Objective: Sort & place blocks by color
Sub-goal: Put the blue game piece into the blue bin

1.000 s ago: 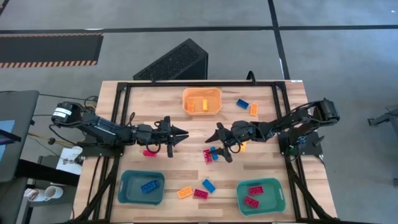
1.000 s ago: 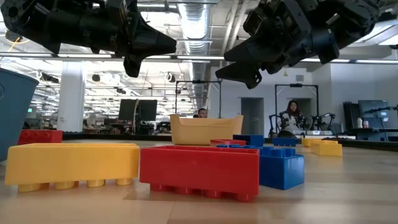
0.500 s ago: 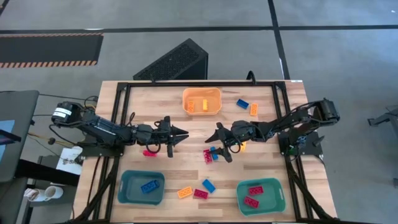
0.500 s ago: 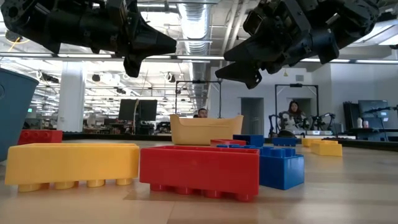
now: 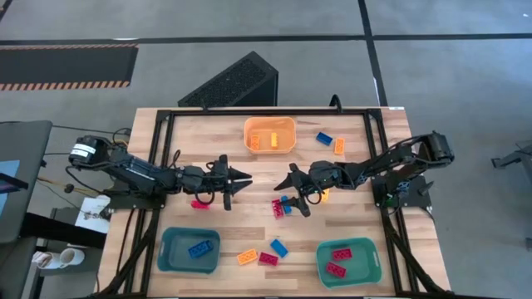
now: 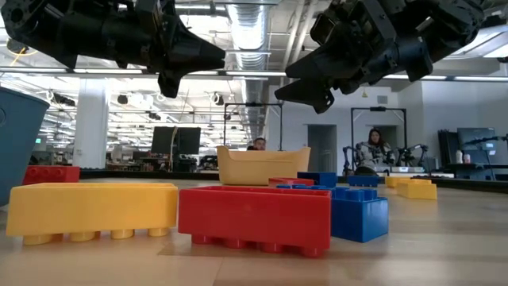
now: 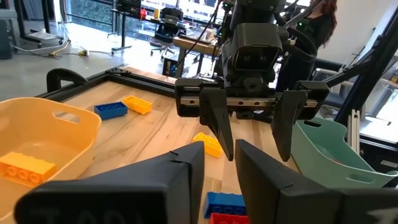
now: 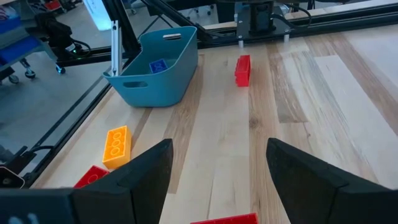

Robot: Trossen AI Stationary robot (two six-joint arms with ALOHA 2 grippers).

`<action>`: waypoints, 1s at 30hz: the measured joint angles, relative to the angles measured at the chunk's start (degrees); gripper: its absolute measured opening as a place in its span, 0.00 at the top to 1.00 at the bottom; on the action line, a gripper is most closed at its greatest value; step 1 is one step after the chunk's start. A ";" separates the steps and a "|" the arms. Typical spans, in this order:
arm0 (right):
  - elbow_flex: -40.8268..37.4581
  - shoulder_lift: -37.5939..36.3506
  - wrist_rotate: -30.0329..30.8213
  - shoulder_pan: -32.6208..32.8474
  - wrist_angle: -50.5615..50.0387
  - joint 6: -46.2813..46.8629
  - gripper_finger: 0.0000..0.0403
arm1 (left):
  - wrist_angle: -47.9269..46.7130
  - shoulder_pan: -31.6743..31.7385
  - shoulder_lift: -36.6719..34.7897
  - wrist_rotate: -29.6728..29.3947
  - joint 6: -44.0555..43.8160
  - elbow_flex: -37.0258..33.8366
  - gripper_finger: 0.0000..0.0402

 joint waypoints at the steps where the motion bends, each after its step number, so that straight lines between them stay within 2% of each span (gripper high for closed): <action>1: 0.00 0.00 0.00 0.00 0.00 -0.02 0.30 | 0.00 0.00 0.00 -0.01 0.00 0.00 0.79; 12: 0.00 0.00 0.00 0.00 0.00 -0.11 0.30 | 0.00 0.00 0.00 0.01 0.00 0.00 0.66; 18: 0.00 -0.02 -0.02 0.00 0.00 -0.11 0.30 | -0.02 0.00 0.00 1.85 -0.70 0.00 0.63; 24: 0.09 -3.35 -0.69 0.29 -1.65 -0.09 0.30 | -0.72 0.02 -0.31 4.41 -2.31 0.12 0.61; 27: 0.07 -7.81 -3.62 0.42 -4.84 -0.35 0.30 | -6.88 0.00 -1.58 6.82 -3.81 1.78 0.61; 30: 0.03 -13.50 -6.07 0.42 -9.77 -1.55 0.30 | -19.44 -0.06 -3.50 7.86 -4.36 5.98 0.61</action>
